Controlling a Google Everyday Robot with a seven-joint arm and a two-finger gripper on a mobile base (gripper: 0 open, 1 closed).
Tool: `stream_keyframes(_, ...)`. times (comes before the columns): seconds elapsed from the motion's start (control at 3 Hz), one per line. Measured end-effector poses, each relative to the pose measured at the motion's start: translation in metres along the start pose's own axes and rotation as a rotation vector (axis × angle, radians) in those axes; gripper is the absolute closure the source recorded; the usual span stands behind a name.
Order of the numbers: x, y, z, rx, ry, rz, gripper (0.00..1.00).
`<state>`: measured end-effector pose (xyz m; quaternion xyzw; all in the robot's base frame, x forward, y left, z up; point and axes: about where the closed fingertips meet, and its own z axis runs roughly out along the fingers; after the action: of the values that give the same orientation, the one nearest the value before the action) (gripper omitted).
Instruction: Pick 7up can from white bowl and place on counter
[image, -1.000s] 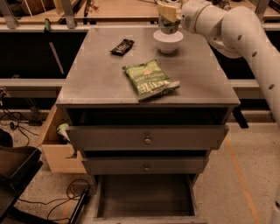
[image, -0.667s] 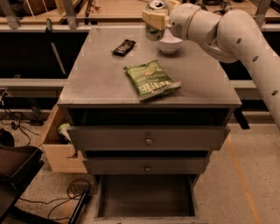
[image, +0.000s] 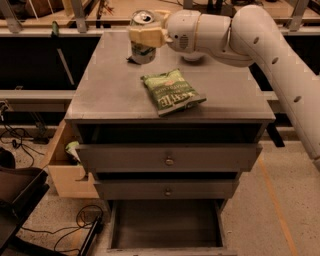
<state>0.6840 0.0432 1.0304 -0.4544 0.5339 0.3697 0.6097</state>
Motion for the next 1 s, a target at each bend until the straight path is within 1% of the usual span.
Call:
stream_keyframes(0.33, -0.003, 0.037, 0.031, -0.207, 0.002, 0.109, 1.0)
stream_keyframes(0.67, 0.0, 0.064, 0.031, -0.31, 0.028, 0.117, 1.0)
stream_keyframes(1.0, 0.009, 0.064, 0.045, -0.286, 0.055, 0.122, 1.0)
